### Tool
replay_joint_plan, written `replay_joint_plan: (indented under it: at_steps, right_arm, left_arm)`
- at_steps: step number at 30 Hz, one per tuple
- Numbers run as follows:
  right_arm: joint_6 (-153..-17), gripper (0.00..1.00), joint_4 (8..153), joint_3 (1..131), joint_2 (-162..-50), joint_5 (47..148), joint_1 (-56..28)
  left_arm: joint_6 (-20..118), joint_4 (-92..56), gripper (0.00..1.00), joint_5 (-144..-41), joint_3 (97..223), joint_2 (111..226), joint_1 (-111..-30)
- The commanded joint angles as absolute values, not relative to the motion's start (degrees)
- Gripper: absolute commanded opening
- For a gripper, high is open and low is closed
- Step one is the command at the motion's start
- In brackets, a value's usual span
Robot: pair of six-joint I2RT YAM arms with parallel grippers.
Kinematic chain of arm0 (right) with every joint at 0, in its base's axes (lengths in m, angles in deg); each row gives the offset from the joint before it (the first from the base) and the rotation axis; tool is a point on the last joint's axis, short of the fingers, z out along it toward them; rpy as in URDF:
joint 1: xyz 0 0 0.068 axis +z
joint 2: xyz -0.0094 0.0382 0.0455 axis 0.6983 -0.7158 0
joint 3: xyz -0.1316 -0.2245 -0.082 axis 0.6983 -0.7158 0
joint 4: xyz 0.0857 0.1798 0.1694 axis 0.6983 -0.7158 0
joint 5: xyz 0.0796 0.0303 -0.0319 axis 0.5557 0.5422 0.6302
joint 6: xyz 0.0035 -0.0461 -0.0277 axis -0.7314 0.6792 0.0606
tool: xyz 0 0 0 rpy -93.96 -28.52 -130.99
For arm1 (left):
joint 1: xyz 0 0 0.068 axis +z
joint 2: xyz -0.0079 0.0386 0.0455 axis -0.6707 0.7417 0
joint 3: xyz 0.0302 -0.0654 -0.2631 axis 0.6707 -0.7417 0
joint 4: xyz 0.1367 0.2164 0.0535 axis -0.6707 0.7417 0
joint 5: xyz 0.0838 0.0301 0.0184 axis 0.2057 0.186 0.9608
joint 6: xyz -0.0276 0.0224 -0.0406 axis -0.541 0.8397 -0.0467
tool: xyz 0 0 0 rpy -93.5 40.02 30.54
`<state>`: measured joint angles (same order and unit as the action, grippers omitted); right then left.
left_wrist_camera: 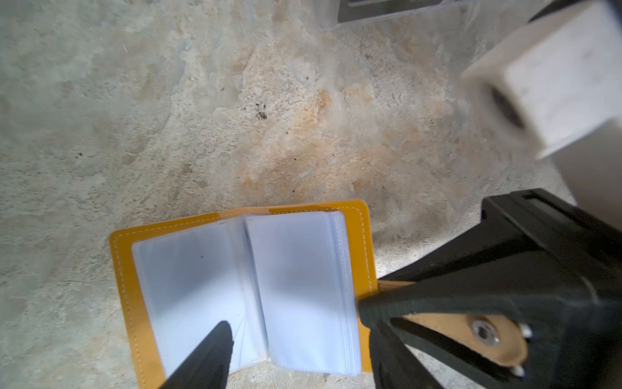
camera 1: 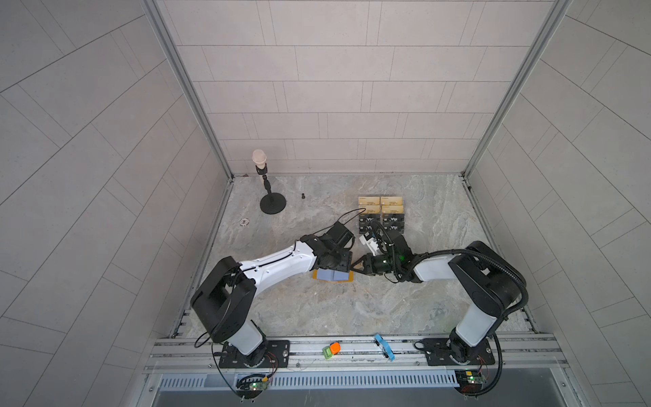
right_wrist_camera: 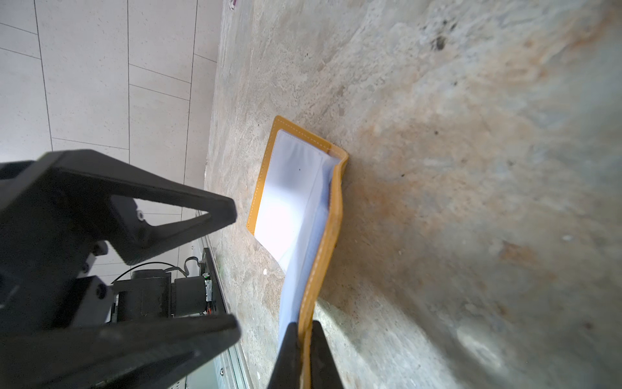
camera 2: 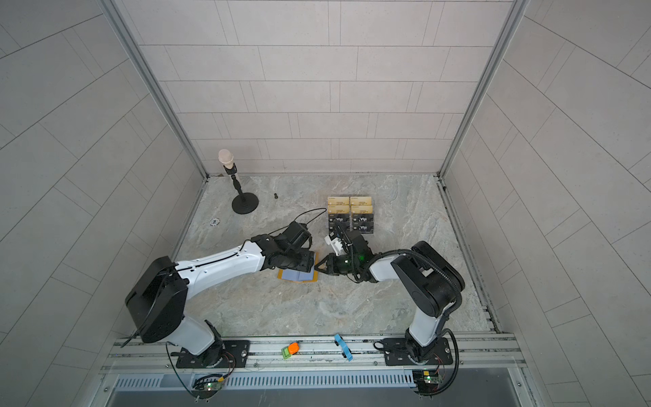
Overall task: Insert credit cards into a card holder
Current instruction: Flip over the card slot on the card holder.
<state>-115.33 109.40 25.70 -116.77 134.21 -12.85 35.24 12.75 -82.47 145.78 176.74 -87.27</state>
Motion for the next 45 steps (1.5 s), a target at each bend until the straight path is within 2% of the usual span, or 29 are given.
replay_joint_plan:
  at_steps: [1,22,36,45]
  right_arm:
    - [-114.74,0.0,110.2,25.5,-117.3,134.11,-13.07]
    - [-115.37,0.0,110.65,25.46,-116.66,133.95,-13.16]
    - [-115.31,0.0,110.54,24.11,-117.49,133.9,-13.12]
    - [-115.28,0.0,110.53,23.99,-117.67,133.77,-13.09]
  left_arm:
    - [36.06,14.8,0.69,-82.45,147.23,178.7,-87.55]
    - [36.8,15.25,0.69,-81.38,148.98,182.25,-87.51]
    - [37.3,19.22,0.68,-75.2,149.37,182.81,-87.47]
    - [35.83,14.01,0.69,-84.2,148.23,180.22,-87.39]
